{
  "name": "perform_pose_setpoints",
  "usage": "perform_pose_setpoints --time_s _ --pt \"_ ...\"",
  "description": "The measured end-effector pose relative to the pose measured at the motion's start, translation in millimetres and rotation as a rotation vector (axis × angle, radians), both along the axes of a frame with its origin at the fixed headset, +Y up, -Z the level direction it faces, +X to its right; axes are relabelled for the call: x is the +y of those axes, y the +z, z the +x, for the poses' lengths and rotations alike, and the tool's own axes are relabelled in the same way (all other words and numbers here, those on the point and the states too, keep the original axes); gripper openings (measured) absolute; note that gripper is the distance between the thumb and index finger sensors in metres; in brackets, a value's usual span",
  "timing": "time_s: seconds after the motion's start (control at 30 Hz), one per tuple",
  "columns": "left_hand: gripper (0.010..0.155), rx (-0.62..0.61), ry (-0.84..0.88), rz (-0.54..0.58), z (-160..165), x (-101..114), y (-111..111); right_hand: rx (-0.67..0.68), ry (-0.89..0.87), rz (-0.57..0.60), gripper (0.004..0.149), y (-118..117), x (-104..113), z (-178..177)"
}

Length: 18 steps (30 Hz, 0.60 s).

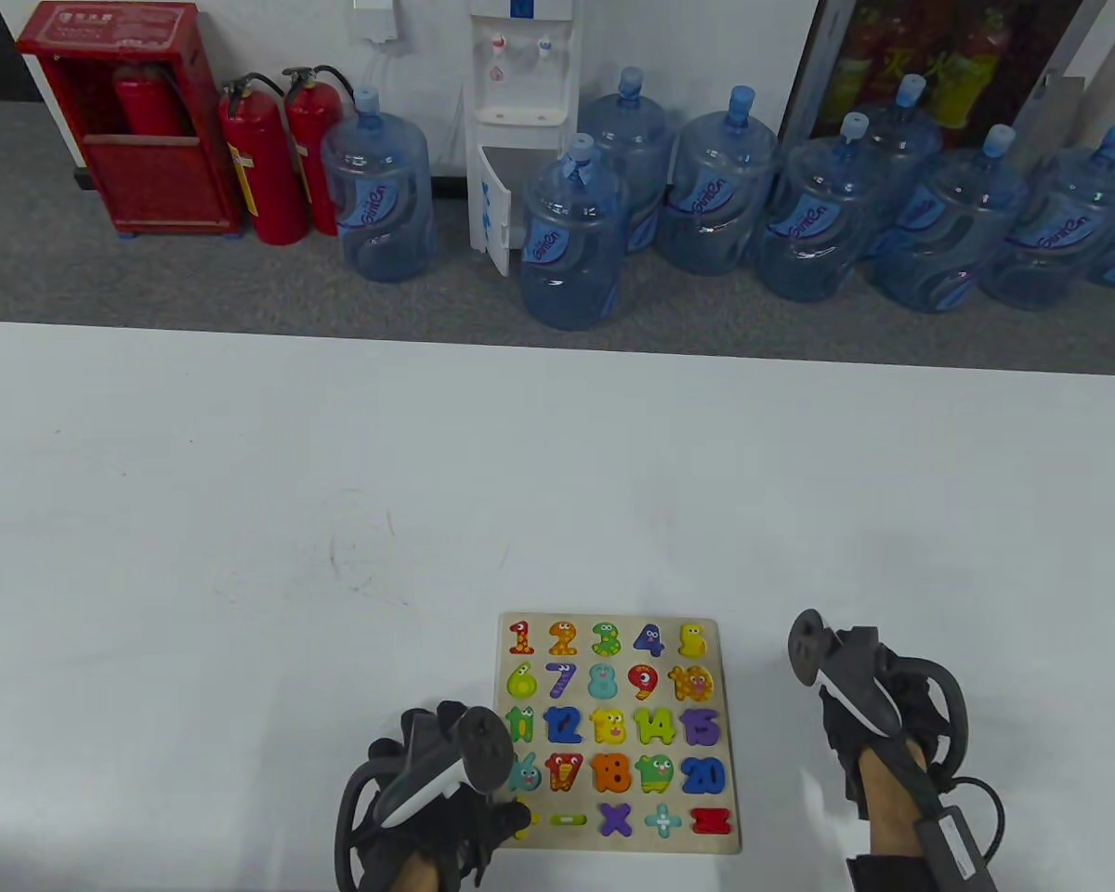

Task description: Hold math block puzzle and insert math blocks into matching slots

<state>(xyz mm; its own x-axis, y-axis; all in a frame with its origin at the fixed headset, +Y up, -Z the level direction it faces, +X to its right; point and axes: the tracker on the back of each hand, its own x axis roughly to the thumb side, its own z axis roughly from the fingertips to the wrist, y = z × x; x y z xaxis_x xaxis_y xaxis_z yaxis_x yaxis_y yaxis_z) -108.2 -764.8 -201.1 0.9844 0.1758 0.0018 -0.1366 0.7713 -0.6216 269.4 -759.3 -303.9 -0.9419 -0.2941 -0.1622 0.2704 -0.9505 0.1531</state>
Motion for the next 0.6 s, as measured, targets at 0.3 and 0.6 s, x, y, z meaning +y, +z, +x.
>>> perform_pose_setpoints --time_s 0.3,0.6 --pt "0.092 -0.016 -0.007 -0.013 1 1 -2 0.103 -0.121 0.029 0.067 38 1 -7" --pt "0.093 -0.022 -0.006 -0.018 2 1 -4 0.189 -0.137 0.051 0.066 51 8 -20"
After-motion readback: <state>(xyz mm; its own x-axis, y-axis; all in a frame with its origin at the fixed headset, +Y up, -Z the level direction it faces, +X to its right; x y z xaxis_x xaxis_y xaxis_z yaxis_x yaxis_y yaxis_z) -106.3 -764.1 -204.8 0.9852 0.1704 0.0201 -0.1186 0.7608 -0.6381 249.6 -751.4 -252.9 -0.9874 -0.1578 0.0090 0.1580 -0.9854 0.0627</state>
